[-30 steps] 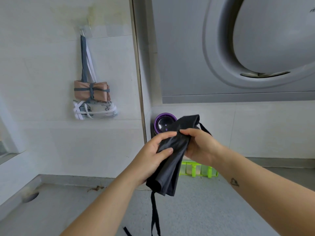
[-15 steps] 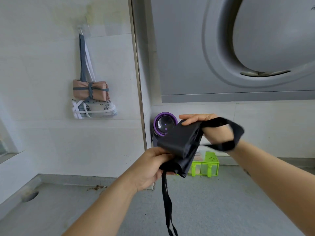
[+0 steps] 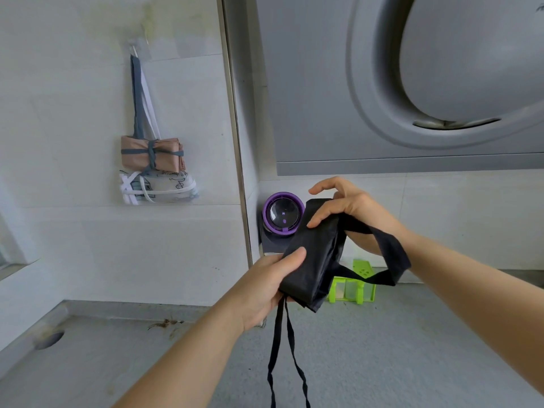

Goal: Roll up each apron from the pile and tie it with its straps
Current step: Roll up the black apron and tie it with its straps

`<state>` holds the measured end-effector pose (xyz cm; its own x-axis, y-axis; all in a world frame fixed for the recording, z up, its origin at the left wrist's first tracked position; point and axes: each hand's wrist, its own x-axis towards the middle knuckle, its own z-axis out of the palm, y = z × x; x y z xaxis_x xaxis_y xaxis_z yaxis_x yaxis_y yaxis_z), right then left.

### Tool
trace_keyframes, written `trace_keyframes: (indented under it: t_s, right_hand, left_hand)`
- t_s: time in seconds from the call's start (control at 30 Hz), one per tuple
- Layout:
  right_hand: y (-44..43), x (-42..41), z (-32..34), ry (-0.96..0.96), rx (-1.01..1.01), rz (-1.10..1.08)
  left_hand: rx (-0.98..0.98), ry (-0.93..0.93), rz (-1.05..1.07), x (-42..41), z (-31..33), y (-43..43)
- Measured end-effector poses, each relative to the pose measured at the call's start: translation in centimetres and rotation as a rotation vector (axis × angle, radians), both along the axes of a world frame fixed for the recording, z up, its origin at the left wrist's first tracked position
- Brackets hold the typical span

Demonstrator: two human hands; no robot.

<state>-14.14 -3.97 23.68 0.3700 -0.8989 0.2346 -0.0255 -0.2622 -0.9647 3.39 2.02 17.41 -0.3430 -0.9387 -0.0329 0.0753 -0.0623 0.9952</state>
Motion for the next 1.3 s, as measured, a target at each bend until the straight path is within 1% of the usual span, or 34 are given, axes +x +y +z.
trace_keyframes:
  t_s: [0.07, 0.1, 0.13, 0.23, 0.3, 0.33, 0.37, 0.43, 0.47, 0.53, 0.6, 0.63, 0.73, 0.83, 0.9, 0.93, 0.97, 1.0, 1.03, 1.1, 1.13, 1.17, 1.2, 1.23, 1.3]
  right_hand:
    - [-0.1, -0.7, -0.1, 0.123, -0.15, -0.079]
    - [-0.2, -1.0, -0.2, 0.185, -0.188, -0.1]
    - [-0.1, -1.5, -0.4, 0.181, -0.167, -0.077]
    - [0.9, -2.6, 0.1, -0.068, 0.203, 0.239]
    - [1.4, -2.8, 0.9, -0.159, 0.336, 0.383]
    - [1.6, -2.7, 1.3, -0.127, 0.349, 0.395]
    - [1.5, -2.5, 1.5, -0.04, 0.321, 0.367]
    - [1.5, -1.6, 1.5, 0.136, 0.197, 0.225]
    - [1.3, -1.2, 1.6, 0.144, 0.153, 0.16]
    - [1.3, -0.5, 1.8, 0.056, 0.126, 0.084]
    - [1.0, -0.3, 1.9, 0.001, 0.117, 0.063]
    - [0.9, -0.3, 2.0, -0.006, 0.113, 0.065]
    - [0.8, 0.1, 2.4, 0.013, 0.088, 0.09]
    - [1.1, 0.2, 4.0, 0.007, 0.087, 0.131]
    - [1.3, 0.3, 5.3, 0.004, 0.068, 0.141]
    - [1.2, 0.4, 5.7, -0.006, 0.053, 0.119]
    - [1.0, 0.6, 6.0, -0.022, 0.014, 0.062]
    - [0.7, 0.8, 6.2, -0.047, -0.063, -0.053]
    - [0.3, 0.9, 6.1, -0.089, -0.162, -0.225]
    - [0.6, 1.0, 5.3, -0.301, -0.344, -0.596]
    - [1.0, 1.1, 4.4, -0.396, -0.395, -0.69]
    - [1.5, 1.3, 3.2, -0.424, -0.402, -0.704]
    - [2.0, 1.7, 1.7, -0.406, -0.361, -0.641]
    - [2.5, 2.3, 0.4, -0.359, -0.272, -0.512]
    - [3.3, 3.4, -1.5, -0.262, -0.029, -0.164]
  left_hand:
    - [-0.049, -0.042, 0.047, 0.0, -0.4, 0.0]
    - [-0.079, -0.073, 0.073, 0.1, -0.5, 0.0]
    - [-0.115, -0.105, 0.096, 0.2, -0.7, -0.1]
    - [-0.244, -0.215, 0.104, 0.7, -0.6, 0.1]
    - [-0.335, -0.3, 0.12, 0.9, -0.2, 0.0]
    - [-0.391, -0.355, 0.148, 1.0, 0.0, 0.1]
    - [-0.449, -0.403, 0.18, 1.0, 0.2, 0.1]
    - [-0.538, -0.44, 0.216, 0.8, 0.3, 0.4]
    - [-0.572, -0.435, 0.236, 0.6, 0.3, 0.6]
    - [-0.573, -0.375, 0.275, 0.2, 0.6, 1.0]
    - [-0.497, -0.259, 0.233, 0.3, 1.0, 0.8]
    - [-0.454, -0.226, 0.183, 0.6, 1.2, 0.5]
    - [-0.326, -0.227, -0.009, 1.5, 2.9, 0.1]
    - [-0.176, -0.129, -0.145, 2.2, 5.4, -0.3]
    - [-0.179, -0.107, -0.162, 2.1, 6.6, -0.5]
    - [-0.213, -0.11, -0.124, 1.9, 7.0, -0.6]
    - [-0.255, -0.107, -0.061, 1.6, 7.3, -0.8]
    - [-0.293, -0.087, 0.016, 1.3, 7.4, -1.1]
    - [-0.304, -0.037, 0.089, 1.0, 7.6, -1.4]
    - [-0.26, 0.129, 0.211, 0.9, 8.0, -2.0]
    - [-0.227, 0.217, 0.243, 0.9, 8.2, -2.2]
    - [-0.198, 0.287, 0.257, 1.0, 8.5, -2.4]
    - [-0.181, 0.328, 0.264, 1.1, 8.7, -2.4]
    - [-0.174, 0.352, 0.267, 1.1, 8.9, -2.4]
    - [-0.163, 0.375, 0.274, 0.8, 9.1, -2.3]
